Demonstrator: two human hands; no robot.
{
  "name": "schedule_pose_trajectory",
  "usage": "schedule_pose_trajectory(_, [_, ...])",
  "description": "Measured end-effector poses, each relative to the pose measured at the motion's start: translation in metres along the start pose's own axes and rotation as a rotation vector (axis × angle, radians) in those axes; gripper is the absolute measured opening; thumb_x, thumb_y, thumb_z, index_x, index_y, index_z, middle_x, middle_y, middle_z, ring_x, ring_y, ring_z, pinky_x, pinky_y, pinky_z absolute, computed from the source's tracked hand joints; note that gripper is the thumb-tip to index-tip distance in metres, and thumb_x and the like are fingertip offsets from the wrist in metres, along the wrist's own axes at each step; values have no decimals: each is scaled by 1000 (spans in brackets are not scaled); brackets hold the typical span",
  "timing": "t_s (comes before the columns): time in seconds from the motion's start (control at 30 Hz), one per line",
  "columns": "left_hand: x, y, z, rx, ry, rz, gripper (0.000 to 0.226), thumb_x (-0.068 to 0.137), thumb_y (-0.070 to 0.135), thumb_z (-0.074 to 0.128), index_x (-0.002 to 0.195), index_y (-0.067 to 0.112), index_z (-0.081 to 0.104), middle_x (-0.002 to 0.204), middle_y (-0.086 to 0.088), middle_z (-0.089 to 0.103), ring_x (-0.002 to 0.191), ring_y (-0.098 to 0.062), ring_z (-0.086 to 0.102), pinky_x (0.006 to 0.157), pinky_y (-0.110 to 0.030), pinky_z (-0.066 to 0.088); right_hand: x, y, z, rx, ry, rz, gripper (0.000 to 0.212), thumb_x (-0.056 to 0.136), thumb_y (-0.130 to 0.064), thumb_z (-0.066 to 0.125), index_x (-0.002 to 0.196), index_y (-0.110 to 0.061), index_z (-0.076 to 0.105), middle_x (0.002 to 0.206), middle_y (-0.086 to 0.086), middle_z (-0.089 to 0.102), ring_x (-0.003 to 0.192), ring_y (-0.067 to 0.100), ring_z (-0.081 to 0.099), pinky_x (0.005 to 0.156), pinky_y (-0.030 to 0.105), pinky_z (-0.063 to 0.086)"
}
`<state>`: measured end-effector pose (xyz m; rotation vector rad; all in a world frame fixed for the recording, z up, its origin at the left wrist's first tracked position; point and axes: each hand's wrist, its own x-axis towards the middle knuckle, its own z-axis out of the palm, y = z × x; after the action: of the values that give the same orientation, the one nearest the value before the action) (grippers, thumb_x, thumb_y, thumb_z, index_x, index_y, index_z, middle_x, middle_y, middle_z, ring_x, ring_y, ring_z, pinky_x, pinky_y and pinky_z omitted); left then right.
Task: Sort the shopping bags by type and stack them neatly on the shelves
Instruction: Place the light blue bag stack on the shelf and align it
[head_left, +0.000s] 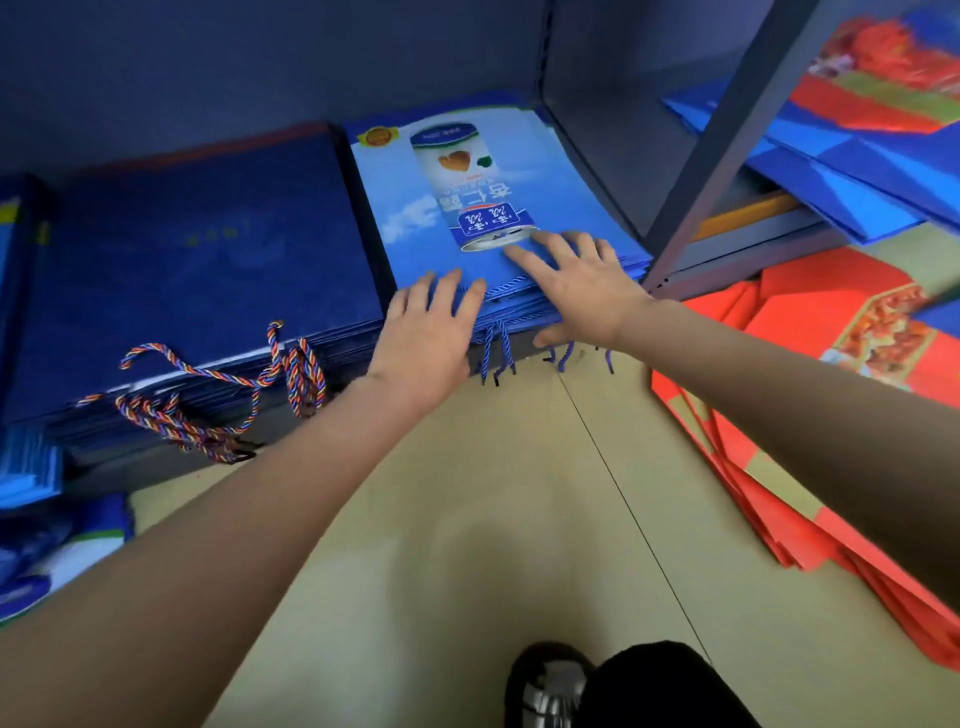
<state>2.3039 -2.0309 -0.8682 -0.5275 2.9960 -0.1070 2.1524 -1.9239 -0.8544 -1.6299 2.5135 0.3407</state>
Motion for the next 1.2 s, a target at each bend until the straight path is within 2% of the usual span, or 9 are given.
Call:
schedule_pose_trajectory(0.07, [-29, -14, 1, -135, 193, 100, 58, 82, 12, 52, 139, 8, 40, 140, -15, 43, 124, -35, 45, 100, -44, 38, -6, -12, -11, 100, -2, -68, 96, 77, -47, 69, 149, -23, 10, 150, 8, 20, 133, 32, 23, 109, 46, 21])
schedule_pose_trajectory(0.13, [-65, -35, 5, -215, 333, 93, 51, 75, 13, 43, 124, 5, 55, 121, -14, 58, 103, -33, 58, 85, -41, 48, -11, -29, -27, 175, 1, -115, 90, 80, -44, 68, 148, -22, 14, 147, 6, 26, 130, 29, 28, 108, 44, 22])
schedule_pose_trajectory(0.37, [-205, -133, 28, -245, 328, -254, 48, 70, 18, 36, 116, 12, 51, 110, -11, 58, 94, -24, 44, 78, -37, 39, -11, -160, -76, 302, 88, -448, 73, 82, -31, 68, 143, -13, 31, 135, 12, 37, 120, 32, 39, 103, 44, 34])
schedule_pose_trajectory(0.53, [-298, -195, 49, -352, 303, -649, 50, 70, 22, 37, 113, 3, 56, 106, -20, 57, 90, -38, 53, 74, -43, 43, -8, -291, -82, 373, -51, -693, 73, 83, -29, 68, 143, -14, 30, 137, 10, 35, 126, 26, 36, 108, 30, 26])
schedule_pose_trajectory(0.67, [-368, -231, 91, -458, 59, -1059, 55, 81, 14, 60, 132, 0, 44, 128, -26, 45, 113, -43, 44, 93, -50, 34, -12, -387, -41, 673, -309, -375, 86, 80, -34, 72, 146, -13, 21, 143, 16, 30, 133, 30, 34, 110, 34, 29])
schedule_pose_trajectory(0.83, [-429, -256, 137, -680, -148, -1373, 76, 85, 32, 63, 145, 9, 22, 145, -22, 24, 132, -39, 26, 105, -49, 26, -41, -463, 25, 942, -544, 46, 100, 78, -30, 75, 149, -14, 6, 151, 15, 18, 138, 28, 26, 109, 32, 26])
schedule_pose_trajectory(0.93, [-439, -258, 153, -874, -224, -1421, 77, 86, 41, 61, 144, 7, 22, 144, -25, 23, 132, -42, 25, 108, -43, 23, -51, -491, 45, 1010, -546, 116, 100, 77, -29, 74, 149, -16, 6, 152, 11, 21, 139, 27, 23, 112, 36, 21])
schedule_pose_trajectory(1.07, [-445, -263, 160, -934, -254, -1400, 80, 82, 50, 63, 144, 15, 24, 142, -21, 25, 130, -41, 28, 108, -42, 23, -54, -517, 55, 1106, -515, 176, 102, 77, -30, 74, 150, -19, 4, 154, 9, 16, 140, 25, 22, 114, 37, 21])
schedule_pose_trajectory(1.2, [-453, -276, 158, -1230, -152, -1355, 63, 79, 47, 68, 129, 14, 47, 132, -15, 50, 118, -31, 50, 101, -38, 40, -50, -502, 61, 1292, -504, 336, 104, 74, -29, 78, 150, -23, 8, 152, 5, 18, 136, 23, 30, 111, 39, 31])
